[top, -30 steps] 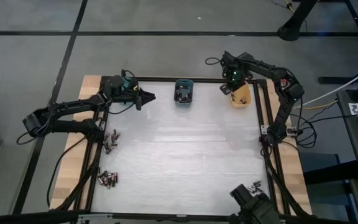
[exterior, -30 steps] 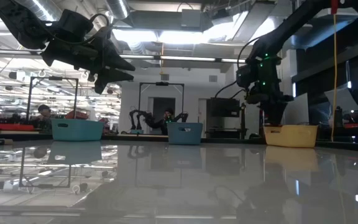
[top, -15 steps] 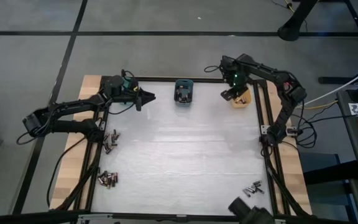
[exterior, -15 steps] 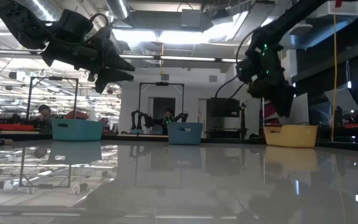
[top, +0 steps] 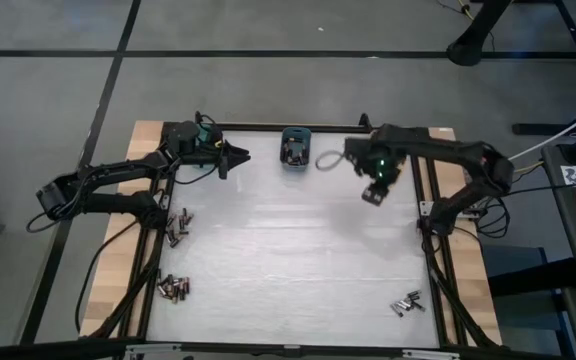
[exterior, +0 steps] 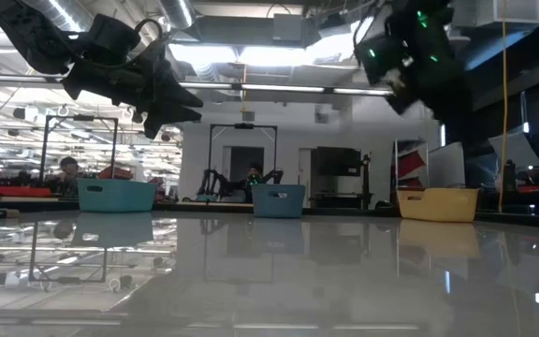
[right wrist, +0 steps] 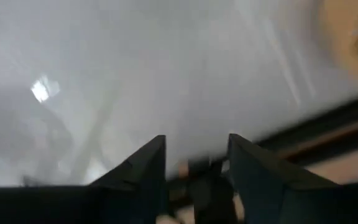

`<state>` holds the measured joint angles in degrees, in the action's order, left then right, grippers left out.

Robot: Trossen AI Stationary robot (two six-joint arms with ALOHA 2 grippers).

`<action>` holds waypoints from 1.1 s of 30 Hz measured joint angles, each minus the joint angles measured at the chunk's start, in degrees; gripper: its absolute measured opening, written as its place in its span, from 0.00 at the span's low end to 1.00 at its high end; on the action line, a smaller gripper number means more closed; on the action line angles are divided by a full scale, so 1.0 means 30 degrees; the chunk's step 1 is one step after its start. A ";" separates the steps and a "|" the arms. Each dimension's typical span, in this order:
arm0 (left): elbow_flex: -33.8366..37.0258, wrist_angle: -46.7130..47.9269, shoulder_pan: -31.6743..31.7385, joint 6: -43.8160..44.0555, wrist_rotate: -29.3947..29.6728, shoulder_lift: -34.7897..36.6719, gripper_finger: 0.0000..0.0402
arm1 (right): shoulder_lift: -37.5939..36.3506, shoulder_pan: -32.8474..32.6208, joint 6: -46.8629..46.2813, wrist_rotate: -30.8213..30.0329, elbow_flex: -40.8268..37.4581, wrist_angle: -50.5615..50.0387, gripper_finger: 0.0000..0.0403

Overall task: Sort batteries
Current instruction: Put the brown battery into the blue bin

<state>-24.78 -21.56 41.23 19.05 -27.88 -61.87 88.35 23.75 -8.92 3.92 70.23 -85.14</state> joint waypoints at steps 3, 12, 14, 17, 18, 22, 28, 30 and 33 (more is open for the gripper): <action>-0.0003 -0.0011 -0.0004 -0.0094 0.0000 0.0002 0.32 | 0.0291 -0.0761 -0.0753 0.0077 -0.2332 -0.0310 0.56; 0.0001 -0.0021 -0.0003 0.0130 -0.0003 0.0003 0.32 | 0.1181 -0.3522 0.0809 -0.0897 -0.7624 0.1073 0.92; 0.0001 -0.0029 -0.0007 0.0180 0.0000 0.0000 0.32 | 0.1181 -0.4167 0.1075 -0.1282 -0.8452 0.1654 0.97; 0.0001 -0.0036 -0.0007 0.0565 0.0000 0.0007 0.32 | 0.1188 -0.4555 0.0847 -0.0559 -0.9374 0.2984 0.98; 0.0001 -0.0036 -0.0003 0.0609 0.0000 0.0007 0.32 | 0.1287 -0.4657 0.0938 -0.0141 -0.9667 0.3119 0.97; 0.0001 -0.0150 -0.0005 0.1049 0.0000 0.0000 0.32 | 0.2062 -0.5129 0.0758 0.0416 -1.0132 0.3516 0.95; -0.0003 -0.0160 -0.0004 0.1323 0.0000 0.0004 0.32 | 0.3962 -0.5589 0.0776 0.0645 -1.0420 0.4802 0.94; -0.0006 -0.0154 -0.0001 0.1554 -0.0007 0.0006 0.32 | 0.4769 -0.5589 0.0763 0.0891 -1.0439 0.5324 0.94; 0.0001 -0.0160 -0.0002 0.1664 -0.0077 0.0003 0.32 | 0.6146 -0.5542 0.0507 0.0712 -1.0412 0.5071 0.94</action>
<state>-24.77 -22.04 41.23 24.04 -28.11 -61.86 106.79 7.13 -7.40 6.06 38.99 -69.92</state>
